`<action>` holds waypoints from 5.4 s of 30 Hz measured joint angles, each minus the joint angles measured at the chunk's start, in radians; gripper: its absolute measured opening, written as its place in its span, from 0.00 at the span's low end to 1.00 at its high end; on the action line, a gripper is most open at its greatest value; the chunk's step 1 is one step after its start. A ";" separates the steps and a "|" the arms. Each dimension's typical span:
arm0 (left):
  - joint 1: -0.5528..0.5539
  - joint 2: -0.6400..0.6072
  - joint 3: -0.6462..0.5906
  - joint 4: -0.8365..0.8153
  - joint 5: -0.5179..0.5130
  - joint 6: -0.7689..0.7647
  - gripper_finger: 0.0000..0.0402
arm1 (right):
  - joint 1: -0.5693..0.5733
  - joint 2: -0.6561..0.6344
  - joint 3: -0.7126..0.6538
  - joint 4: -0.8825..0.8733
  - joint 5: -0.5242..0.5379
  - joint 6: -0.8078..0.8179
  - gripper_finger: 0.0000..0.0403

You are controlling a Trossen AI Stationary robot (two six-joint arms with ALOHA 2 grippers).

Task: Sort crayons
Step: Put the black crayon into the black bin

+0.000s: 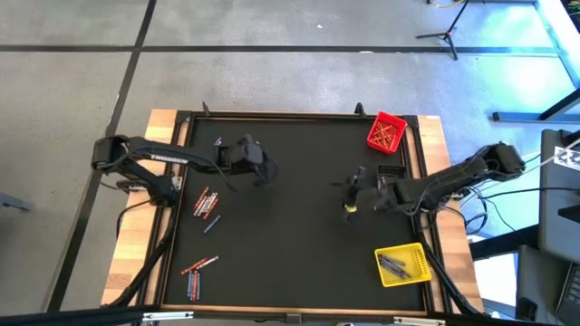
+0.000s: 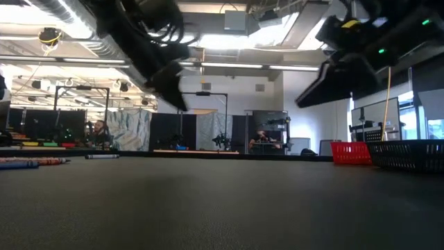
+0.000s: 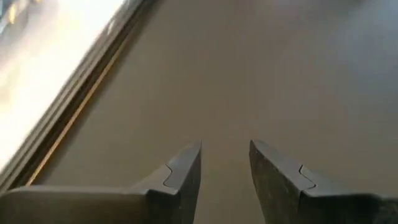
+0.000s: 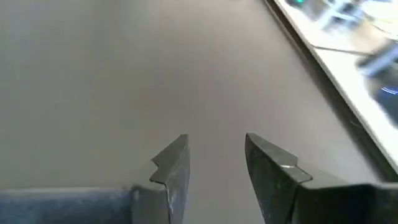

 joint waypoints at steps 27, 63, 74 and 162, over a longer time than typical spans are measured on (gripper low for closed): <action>0.537 0.050 0.005 -0.473 0.056 -0.191 0.32 | -0.157 0.009 -0.165 0.409 -0.347 -0.054 0.38; 0.695 0.146 0.004 -0.439 0.211 -0.059 0.32 | -0.157 0.054 -0.165 0.439 -0.344 -0.064 0.38; 0.704 0.153 -0.023 -0.422 0.215 -0.058 0.32 | -0.157 0.053 -0.165 0.441 -0.344 -0.064 0.38; -0.218 0.197 -0.159 1.141 0.270 0.148 0.03 | -0.156 0.386 0.083 0.859 -0.436 -0.040 0.14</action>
